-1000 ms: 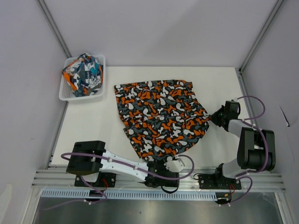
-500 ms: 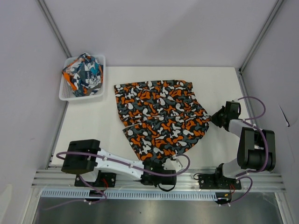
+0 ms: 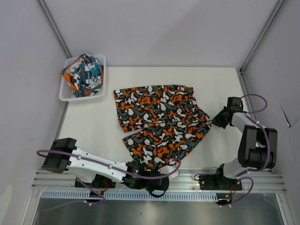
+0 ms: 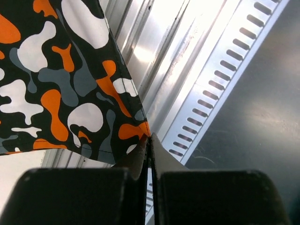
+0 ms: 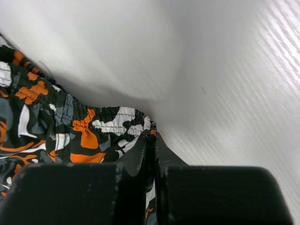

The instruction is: Fold and stack the shorts

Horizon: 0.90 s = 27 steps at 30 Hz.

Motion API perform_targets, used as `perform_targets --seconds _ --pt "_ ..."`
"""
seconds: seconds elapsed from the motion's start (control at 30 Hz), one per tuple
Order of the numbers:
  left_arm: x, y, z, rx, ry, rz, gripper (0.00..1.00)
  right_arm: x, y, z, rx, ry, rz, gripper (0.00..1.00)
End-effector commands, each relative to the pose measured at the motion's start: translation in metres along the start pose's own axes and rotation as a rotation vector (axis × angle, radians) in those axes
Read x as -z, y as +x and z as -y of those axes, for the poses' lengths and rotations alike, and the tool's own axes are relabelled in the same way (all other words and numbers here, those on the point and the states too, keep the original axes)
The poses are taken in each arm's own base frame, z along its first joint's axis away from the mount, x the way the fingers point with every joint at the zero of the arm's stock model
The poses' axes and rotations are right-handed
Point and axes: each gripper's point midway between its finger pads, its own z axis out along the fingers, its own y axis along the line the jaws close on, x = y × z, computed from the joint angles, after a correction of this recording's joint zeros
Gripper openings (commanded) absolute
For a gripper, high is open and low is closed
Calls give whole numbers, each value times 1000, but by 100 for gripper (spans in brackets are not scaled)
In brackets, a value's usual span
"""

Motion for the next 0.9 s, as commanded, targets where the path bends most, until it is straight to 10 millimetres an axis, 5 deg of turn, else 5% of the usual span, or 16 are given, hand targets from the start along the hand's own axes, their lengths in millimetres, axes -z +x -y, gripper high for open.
perform_targets --seconds 0.0,0.27,0.37,0.5,0.63,0.87 --pt "14 12 16 -24 101 -34 0 13 -25 6 17 36 65 0" --pt "41 -35 64 -34 258 62 0 68 -45 24 15 104 200 0" --pt "45 -39 68 -47 257 57 0 88 -51 20 22 92 235 0" --pt "74 -71 67 -17 241 131 0 106 -59 14 24 76 259 0" --pt "114 -94 47 50 215 182 0 124 -75 0 18 44 295 0" --pt "181 -127 -26 261 187 360 0 154 -112 -36 -5 -35 347 0"
